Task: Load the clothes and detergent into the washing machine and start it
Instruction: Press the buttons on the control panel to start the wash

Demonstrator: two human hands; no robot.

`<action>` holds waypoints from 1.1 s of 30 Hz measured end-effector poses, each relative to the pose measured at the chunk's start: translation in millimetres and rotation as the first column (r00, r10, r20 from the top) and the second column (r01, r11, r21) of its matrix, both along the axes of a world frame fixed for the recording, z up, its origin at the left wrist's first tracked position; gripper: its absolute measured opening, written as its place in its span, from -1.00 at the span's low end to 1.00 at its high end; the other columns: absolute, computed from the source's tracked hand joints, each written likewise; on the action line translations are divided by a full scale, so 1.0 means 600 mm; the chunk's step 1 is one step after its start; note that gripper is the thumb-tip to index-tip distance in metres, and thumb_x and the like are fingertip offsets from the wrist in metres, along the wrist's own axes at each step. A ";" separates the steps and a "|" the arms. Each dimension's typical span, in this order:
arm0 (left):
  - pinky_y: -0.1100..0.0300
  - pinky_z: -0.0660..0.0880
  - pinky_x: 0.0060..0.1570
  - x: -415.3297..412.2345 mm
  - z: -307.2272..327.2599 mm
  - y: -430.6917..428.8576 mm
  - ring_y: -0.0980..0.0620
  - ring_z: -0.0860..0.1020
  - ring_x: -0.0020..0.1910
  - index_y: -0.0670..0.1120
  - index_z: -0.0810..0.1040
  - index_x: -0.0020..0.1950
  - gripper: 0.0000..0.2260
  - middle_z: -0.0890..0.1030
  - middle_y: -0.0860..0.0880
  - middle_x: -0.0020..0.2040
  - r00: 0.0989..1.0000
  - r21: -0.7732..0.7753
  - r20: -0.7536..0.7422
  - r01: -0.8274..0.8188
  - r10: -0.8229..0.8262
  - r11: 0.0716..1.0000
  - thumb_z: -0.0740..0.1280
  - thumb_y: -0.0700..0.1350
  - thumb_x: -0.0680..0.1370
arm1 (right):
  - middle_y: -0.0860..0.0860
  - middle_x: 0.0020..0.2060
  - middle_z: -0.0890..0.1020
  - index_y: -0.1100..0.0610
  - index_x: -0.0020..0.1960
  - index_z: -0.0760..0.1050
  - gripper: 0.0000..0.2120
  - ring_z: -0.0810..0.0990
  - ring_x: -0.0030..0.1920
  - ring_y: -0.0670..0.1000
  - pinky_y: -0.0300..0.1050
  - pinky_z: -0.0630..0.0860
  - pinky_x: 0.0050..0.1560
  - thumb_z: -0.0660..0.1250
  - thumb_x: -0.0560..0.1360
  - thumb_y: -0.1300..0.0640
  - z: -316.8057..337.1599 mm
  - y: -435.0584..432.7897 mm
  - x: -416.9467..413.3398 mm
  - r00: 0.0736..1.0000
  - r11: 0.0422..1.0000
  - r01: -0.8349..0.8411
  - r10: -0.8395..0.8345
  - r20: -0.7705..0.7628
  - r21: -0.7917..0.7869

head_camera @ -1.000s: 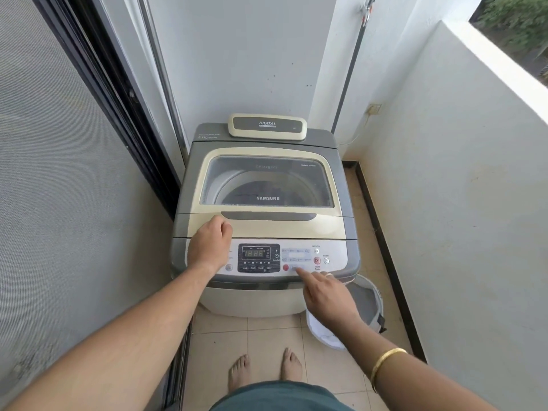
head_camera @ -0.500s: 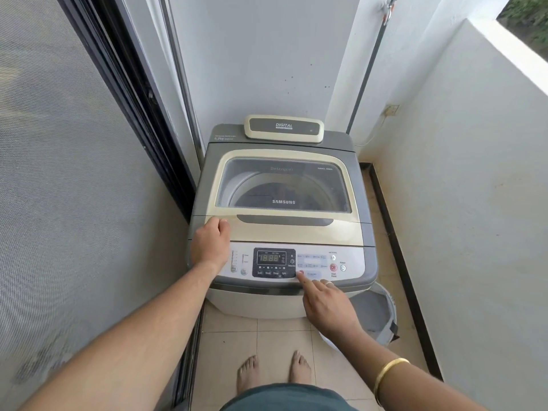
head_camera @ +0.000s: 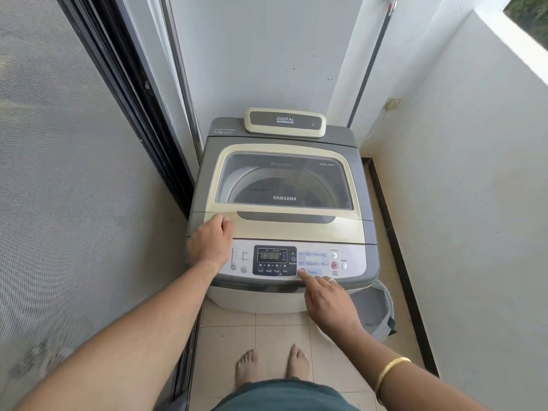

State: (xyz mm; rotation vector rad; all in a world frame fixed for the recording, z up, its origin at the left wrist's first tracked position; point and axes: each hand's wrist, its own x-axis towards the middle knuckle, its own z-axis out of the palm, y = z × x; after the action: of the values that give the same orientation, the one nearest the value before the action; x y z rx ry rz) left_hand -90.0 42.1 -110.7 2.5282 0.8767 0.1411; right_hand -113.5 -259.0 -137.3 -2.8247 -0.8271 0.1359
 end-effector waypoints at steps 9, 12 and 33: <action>-0.01 0.47 -0.19 0.000 0.006 0.006 -0.23 0.53 -0.17 -0.10 0.53 -0.11 -0.67 0.61 -0.07 -0.17 1.000 -0.054 -0.006 -0.010 0.009 0.998 0.13 0.01 0.74 | -0.02 -0.28 0.67 0.10 0.53 0.45 -0.41 0.65 -0.34 0.14 -0.06 0.50 -0.48 0.38 0.50 0.14 0.018 0.110 -0.017 0.961 0.961 -0.274 0.271 0.050 0.040; -0.04 0.55 -0.17 -0.002 0.007 0.012 -0.24 0.57 -0.17 -0.11 0.57 -0.08 -0.67 0.65 -0.07 -0.16 1.000 -0.064 -0.007 0.009 -0.009 0.998 0.14 0.01 0.73 | -0.02 -0.31 0.66 0.14 0.62 0.39 -0.37 0.61 -0.36 0.14 -0.10 0.39 -0.49 0.32 0.55 0.14 0.011 0.156 -0.029 0.939 0.939 -0.343 0.342 0.044 0.026; -0.03 0.45 -0.22 -0.004 0.003 0.020 -0.29 0.61 -0.16 0.01 0.28 -0.31 -0.61 0.68 -0.14 -0.17 1.000 -0.104 0.004 0.023 -0.022 0.994 0.16 0.00 0.73 | 0.19 0.01 0.70 0.05 0.77 -0.10 -0.28 0.62 -0.02 0.30 0.11 0.44 -0.21 0.05 0.65 0.20 0.036 0.216 -0.054 0.934 0.974 -0.222 0.197 -0.299 -0.050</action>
State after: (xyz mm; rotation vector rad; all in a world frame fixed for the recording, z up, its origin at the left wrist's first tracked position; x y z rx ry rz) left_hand -92.4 54.0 -108.8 2.4394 0.8325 0.0892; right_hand -145.9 -129.5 -115.4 -2.6868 -1.0690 0.6175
